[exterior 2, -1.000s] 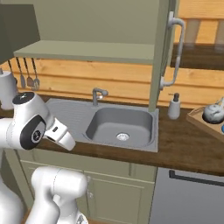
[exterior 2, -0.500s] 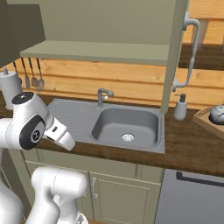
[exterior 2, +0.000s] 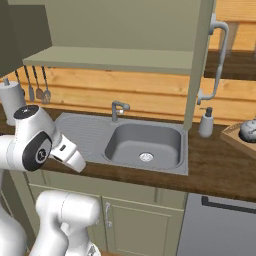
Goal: Pick the kettle from the counter and place it on the tray. Then pick the mug from the cabinet and place it on the tray. Then close the cabinet doors.
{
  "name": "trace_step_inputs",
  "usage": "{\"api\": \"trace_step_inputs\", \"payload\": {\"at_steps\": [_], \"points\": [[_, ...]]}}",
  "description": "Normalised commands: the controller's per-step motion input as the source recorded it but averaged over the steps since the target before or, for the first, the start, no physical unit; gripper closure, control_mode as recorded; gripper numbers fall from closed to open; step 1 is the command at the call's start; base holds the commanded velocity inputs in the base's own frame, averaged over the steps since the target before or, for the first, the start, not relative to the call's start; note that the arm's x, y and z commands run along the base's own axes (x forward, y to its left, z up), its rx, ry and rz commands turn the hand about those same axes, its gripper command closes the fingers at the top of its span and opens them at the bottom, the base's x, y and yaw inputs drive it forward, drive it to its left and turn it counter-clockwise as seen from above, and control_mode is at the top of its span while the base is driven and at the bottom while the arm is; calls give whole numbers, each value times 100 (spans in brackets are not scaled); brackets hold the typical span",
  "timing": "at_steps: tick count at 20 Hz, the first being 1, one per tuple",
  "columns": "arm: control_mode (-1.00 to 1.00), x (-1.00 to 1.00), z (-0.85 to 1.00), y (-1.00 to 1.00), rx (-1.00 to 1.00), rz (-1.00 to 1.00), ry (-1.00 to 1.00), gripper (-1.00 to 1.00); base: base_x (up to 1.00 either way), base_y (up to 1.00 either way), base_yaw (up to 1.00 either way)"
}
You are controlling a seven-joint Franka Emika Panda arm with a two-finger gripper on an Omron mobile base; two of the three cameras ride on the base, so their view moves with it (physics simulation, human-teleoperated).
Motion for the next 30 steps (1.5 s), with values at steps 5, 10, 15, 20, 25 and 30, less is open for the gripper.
{"api": "trace_step_inputs", "payload": {"at_steps": [5, 10, 15, 20, 25, 30], "points": [[-100, -68, -2, -25, 8, -7, -20, -100, 0, 0, 0], [-100, -66, 20, -59, 13, -14, -33, -100, 0, 0, 0], [-100, -82, 3, -57, 19, -6, -41, -100, 0, 0, 0], [-100, -95, -7, -15, 16, -1, -50, -100, 0, 0, 0], [-100, -16, 1, -36, 14, -7, -40, -100, 0, 0, 0], [-100, 32, 18, -85, 18, -1, -23, -100, 0, 0, 0]]}}
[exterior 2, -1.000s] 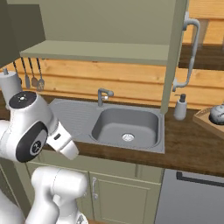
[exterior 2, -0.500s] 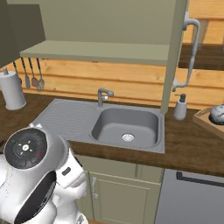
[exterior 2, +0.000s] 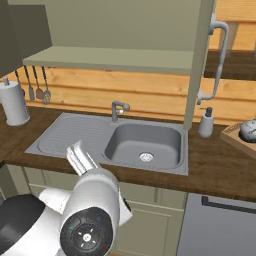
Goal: Pick the kettle from the counter and place it on the tray. Then pick the mug from the cabinet and place it on the tray. Then close the cabinet doors.
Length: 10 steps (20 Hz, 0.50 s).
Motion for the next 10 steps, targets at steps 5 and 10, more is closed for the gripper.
{"api": "trace_step_inputs", "payload": {"at_steps": [5, 10], "points": [[-100, 28, 8, -88, 21, 0, -23, -100, 0, 0, 0], [-100, 30, 17, -87, 23, 0, -17, -100, 0, 0, 0]]}}
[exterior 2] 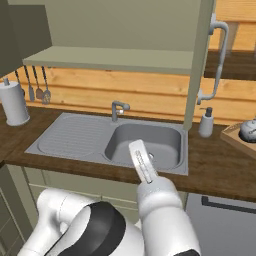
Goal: Pick the kettle from the counter and place it on the tray. Then pick the mug from the cabinet and place it on the tray. Then close the cabinet doors.
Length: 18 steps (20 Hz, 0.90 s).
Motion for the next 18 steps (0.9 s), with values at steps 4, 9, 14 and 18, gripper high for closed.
{"api": "trace_step_inputs", "payload": {"at_steps": [4, 9, 14, 18], "points": [[-100, 29, 22, -84, 20, 0, -14, -100, 0, 0, 0], [-100, 43, 27, -76, 20, 0, -10, -100, 0, 0, 0], [-100, 69, 31, -47, 17, 0, 0, -100, 0, 0, 0], [-100, 83, 26, -18, 10, 2, 8, -100, 0, 0, 0]]}}
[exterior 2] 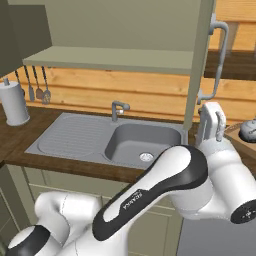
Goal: Pick the kettle from the counter and place it on the tray. Then pick the mug from the cabinet and place it on the tray. Then close the cabinet doors.
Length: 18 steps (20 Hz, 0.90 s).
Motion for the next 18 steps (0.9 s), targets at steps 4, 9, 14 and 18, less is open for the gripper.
{"api": "trace_step_inputs", "payload": {"at_steps": [4, 9, 14, 18], "points": [[-100, 80, 16, -19, 11, 8, 6, -100, 0, 0, 0], [-100, 53, 18, -5, 10, 15, 3, -100, 0, 0, 0], [-100, 13, 25, 25, 2, 9, 3, -100, 0, 0, 0], [-100, 12, 13, 82, 0, 1, 6, -100, 0, 0, 0]]}}
